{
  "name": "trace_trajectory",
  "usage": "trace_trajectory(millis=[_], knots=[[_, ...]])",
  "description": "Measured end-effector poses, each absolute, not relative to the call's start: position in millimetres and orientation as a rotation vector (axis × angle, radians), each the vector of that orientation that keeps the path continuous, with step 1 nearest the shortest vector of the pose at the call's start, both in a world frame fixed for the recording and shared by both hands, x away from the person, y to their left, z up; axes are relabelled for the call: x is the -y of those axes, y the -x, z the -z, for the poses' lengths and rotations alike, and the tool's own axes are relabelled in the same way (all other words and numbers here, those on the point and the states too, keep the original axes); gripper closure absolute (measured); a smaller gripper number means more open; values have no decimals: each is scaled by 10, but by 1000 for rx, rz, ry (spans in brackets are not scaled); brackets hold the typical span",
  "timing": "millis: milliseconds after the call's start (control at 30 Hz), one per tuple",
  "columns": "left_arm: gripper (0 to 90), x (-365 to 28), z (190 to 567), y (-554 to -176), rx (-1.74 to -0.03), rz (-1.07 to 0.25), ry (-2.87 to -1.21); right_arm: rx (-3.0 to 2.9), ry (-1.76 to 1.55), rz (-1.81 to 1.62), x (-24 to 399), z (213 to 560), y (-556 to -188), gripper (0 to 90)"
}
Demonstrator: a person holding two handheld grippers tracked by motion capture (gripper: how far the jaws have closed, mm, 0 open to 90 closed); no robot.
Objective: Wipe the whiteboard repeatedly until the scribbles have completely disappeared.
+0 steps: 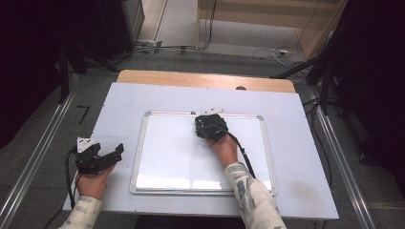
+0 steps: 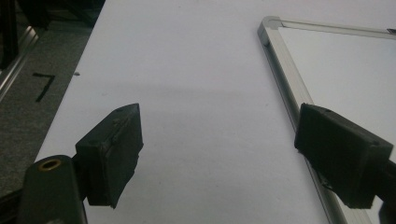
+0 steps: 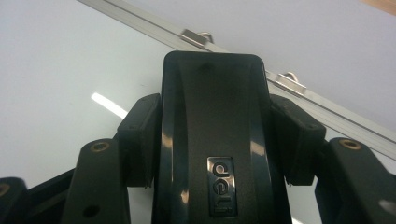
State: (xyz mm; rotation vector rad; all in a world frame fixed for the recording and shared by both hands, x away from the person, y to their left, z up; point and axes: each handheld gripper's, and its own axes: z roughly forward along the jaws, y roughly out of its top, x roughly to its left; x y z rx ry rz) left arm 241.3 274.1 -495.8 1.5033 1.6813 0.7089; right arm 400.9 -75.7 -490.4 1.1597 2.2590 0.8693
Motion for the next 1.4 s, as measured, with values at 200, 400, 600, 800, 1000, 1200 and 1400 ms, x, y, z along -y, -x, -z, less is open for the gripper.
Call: trace_trajectory(millis=[200,400,600,800,1000,1200,1400], knots=[[158,-2739,4959,-2413,-1682,-710,-1504,-2229,-1207,-861,958,4901,-4026,389],[158,-2737,4961,-2415,-1680,-710,-1505,-2204,-1239,-849,1131,4899,-4039,388],[158,-2739,4964,-2416,-1681,-709,-1508,-2180,-1271,-839,1279,4896,-4049,388],[158,-2736,4966,-2419,-1681,-709,-1510,-2159,-1301,-830,1419,4894,-4052,388],[158,-2733,4968,-2424,-1683,-708,-1510,-2149,-1315,-838,1488,4894,-4050,389],[158,-2733,4969,-2425,-1685,-707,-1508,-2144,-1335,-856,1547,4892,-4052,389],[158,-2730,4972,-2428,-1684,-708,-1511,-2147,-1336,-863,1565,4894,-4050,386]])
